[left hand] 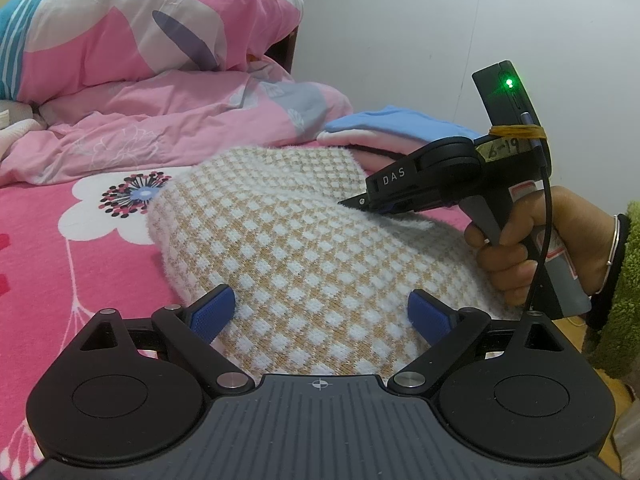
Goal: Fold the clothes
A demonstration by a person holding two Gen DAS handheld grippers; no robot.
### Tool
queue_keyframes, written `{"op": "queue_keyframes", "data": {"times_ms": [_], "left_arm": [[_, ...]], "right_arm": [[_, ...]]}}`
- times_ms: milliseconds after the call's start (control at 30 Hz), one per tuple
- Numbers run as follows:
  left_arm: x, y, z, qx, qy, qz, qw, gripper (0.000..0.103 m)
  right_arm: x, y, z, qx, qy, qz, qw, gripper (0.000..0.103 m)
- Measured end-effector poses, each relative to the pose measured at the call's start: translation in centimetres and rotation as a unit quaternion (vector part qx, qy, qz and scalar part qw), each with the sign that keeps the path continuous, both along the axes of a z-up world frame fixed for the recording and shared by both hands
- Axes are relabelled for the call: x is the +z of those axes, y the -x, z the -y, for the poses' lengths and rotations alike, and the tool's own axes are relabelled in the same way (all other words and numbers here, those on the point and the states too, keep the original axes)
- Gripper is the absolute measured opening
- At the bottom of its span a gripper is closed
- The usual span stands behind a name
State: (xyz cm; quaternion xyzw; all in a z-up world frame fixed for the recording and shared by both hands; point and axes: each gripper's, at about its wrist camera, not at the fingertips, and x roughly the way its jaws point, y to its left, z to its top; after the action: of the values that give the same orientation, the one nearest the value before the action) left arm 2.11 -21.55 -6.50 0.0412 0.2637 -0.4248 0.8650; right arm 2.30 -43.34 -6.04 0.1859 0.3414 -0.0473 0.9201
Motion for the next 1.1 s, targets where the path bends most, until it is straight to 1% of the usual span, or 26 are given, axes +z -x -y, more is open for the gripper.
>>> {"op": "queue_keyframes", "data": {"times_ms": [1100], "left_arm": [[-0.06, -0.02, -0.07, -0.002, -0.001, 0.001, 1.0000, 0.095]], "right_arm": [[0.04, -0.08, 0.01, 0.008, 0.004, -0.002, 1.000, 0.007]]}}
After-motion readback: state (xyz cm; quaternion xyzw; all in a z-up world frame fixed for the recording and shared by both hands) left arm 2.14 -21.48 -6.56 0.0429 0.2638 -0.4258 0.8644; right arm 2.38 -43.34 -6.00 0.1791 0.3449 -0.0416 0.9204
